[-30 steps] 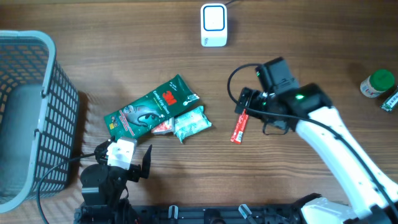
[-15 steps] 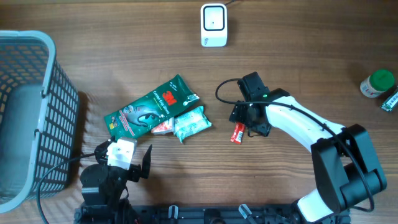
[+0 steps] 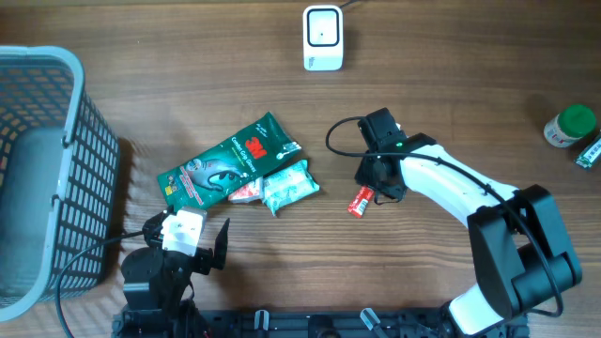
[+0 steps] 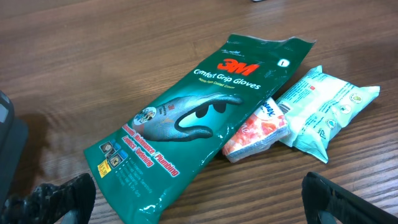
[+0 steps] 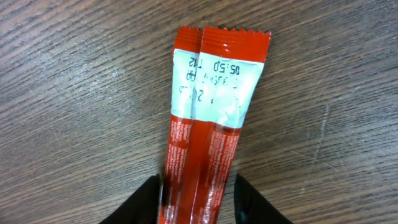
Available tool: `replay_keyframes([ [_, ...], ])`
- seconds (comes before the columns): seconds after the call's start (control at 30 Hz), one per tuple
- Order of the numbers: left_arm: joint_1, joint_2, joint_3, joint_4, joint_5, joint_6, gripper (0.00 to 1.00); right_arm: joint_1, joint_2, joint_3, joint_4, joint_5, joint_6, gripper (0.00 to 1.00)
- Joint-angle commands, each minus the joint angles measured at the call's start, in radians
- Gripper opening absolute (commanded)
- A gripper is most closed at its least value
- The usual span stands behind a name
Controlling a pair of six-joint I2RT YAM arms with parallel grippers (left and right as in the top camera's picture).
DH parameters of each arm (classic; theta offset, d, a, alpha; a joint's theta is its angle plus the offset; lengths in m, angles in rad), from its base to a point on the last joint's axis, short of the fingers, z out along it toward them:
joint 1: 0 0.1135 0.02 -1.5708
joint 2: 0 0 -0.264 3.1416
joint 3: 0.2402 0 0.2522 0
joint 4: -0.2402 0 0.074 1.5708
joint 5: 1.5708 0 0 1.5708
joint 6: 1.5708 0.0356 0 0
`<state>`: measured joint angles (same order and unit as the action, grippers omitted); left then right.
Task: Scan the item barcode
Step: 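Reach the right gripper to the red-white tube and grasp it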
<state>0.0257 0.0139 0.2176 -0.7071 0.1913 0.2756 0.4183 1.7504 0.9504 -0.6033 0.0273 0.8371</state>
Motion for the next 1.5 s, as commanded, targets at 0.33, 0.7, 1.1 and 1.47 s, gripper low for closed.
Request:
replay_keyframes([
  [0.33,0.005,-0.007,-0.003,0.002,-0.002,0.008,1.0,-0.004,-0.007,0.036,-0.142,-0.035,-0.045,0.88],
  [0.7,0.005,-0.007,-0.003,-0.002,-0.002,0.008,1.0,-0.059,-0.007,-0.01,-0.059,0.042,0.029,0.32],
  [1.1,0.005,-0.007,-0.003,-0.002,-0.002,0.008,1.0,-0.059,-0.266,0.071,-0.244,0.05,0.027,1.0],
  [1.47,0.005,-0.007,-0.003,-0.005,-0.002,0.008,1.0,-0.069,-0.266,-0.144,0.005,0.131,0.082,0.5],
])
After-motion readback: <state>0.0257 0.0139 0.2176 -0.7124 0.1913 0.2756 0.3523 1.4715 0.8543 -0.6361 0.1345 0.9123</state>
